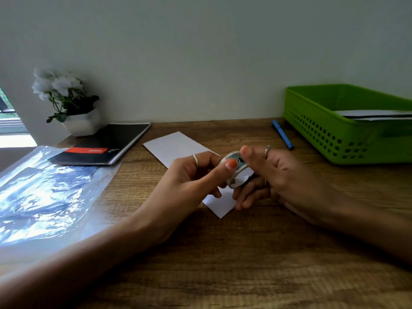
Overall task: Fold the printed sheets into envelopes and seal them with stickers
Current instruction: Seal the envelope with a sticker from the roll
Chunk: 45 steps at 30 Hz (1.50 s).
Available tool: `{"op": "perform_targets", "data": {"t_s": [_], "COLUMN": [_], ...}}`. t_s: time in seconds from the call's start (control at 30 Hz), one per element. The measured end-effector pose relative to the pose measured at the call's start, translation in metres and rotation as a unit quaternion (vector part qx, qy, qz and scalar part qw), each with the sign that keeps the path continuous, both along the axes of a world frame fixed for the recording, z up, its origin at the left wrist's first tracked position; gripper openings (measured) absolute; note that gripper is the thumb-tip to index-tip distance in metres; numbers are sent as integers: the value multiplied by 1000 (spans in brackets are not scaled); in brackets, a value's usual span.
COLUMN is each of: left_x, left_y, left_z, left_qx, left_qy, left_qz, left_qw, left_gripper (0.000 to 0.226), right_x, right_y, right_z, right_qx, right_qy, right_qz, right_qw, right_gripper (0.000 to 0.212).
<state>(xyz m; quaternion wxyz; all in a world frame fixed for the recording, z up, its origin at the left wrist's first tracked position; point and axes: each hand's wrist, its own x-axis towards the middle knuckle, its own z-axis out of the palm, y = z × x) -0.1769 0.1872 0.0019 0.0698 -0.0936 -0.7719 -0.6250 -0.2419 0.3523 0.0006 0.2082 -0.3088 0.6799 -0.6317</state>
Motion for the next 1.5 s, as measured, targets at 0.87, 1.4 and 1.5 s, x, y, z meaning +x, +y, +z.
{"op": "perform_targets", "data": {"t_s": [0.87, 1.4, 1.5], "left_x": [-2, -3, -2], "left_y": [-5, -2, -3], "left_z": [-2, -2, -2], "left_qx": [19, 39, 27], "left_qy": [-35, -34, -28], "left_qz": [-37, -27, -30], "left_qw": [999, 998, 999], "left_gripper": [11, 14, 13], "right_x": [2, 2, 4], "right_y": [1, -1, 1], "right_z": [0, 1, 1], "right_qx": [6, 2, 13], "right_qy": [21, 28, 41], "right_qz": [-28, -33, -37], "right_qw": [999, 999, 998], "right_gripper": [45, 42, 41]}}
